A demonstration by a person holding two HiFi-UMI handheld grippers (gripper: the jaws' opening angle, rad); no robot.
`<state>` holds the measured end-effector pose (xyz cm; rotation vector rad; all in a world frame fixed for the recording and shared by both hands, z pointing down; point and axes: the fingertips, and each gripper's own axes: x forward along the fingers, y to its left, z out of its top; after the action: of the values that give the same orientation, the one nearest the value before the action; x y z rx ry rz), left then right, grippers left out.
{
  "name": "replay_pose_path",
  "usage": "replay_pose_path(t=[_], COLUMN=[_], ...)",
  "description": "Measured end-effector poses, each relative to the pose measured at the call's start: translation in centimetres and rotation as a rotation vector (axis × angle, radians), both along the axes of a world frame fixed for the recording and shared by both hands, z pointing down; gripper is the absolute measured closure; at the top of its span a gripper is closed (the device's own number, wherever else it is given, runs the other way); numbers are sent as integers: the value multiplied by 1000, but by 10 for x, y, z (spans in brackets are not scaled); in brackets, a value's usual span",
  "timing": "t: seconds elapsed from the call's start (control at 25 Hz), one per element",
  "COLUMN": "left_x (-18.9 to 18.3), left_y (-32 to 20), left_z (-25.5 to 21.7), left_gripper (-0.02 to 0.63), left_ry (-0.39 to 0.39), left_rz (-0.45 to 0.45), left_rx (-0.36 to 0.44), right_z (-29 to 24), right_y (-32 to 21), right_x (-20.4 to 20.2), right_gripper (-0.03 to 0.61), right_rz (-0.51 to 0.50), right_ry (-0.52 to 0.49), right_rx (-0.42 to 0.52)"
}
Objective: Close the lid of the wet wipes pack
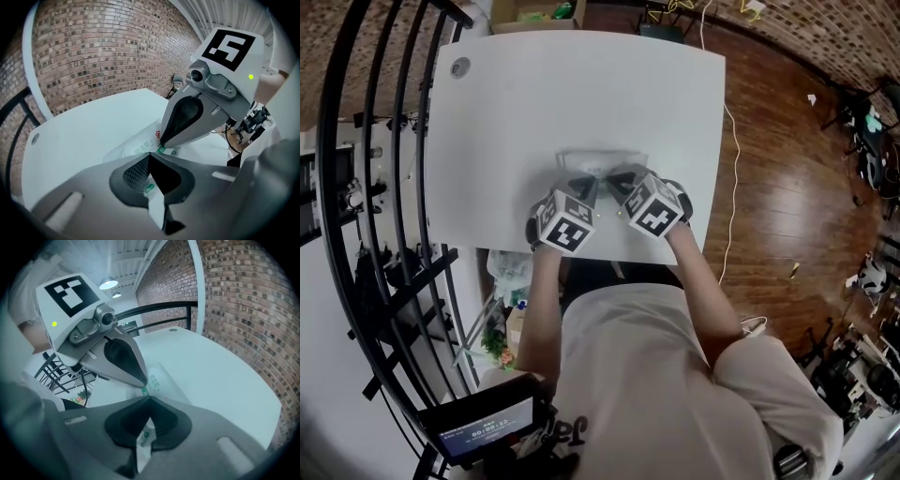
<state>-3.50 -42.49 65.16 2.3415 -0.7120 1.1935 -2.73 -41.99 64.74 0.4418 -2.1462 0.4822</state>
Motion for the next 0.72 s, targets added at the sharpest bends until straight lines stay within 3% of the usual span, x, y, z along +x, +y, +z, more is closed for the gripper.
replay_pose_path(t=[0.12, 0.28, 0.4, 0.72], left_x=[5, 6, 3, -12], left_y=[3, -4, -6, 19], left_z=[-11, -43, -78, -167], left_gripper=[597, 597, 597, 597], left_ry=[72, 213, 295, 373], left_rz=[-49, -186, -295, -440], left_rx=[-24, 20, 110, 381], right_z=[-10, -32, -62, -142], right_y=[5, 0, 0, 15], right_x=[8, 15, 18, 28], right_gripper=[586, 586, 586, 586], right_rz=[32, 84, 139, 268], right_ry=[-47, -114, -198, -383], right_rx=[-9, 65, 131, 291])
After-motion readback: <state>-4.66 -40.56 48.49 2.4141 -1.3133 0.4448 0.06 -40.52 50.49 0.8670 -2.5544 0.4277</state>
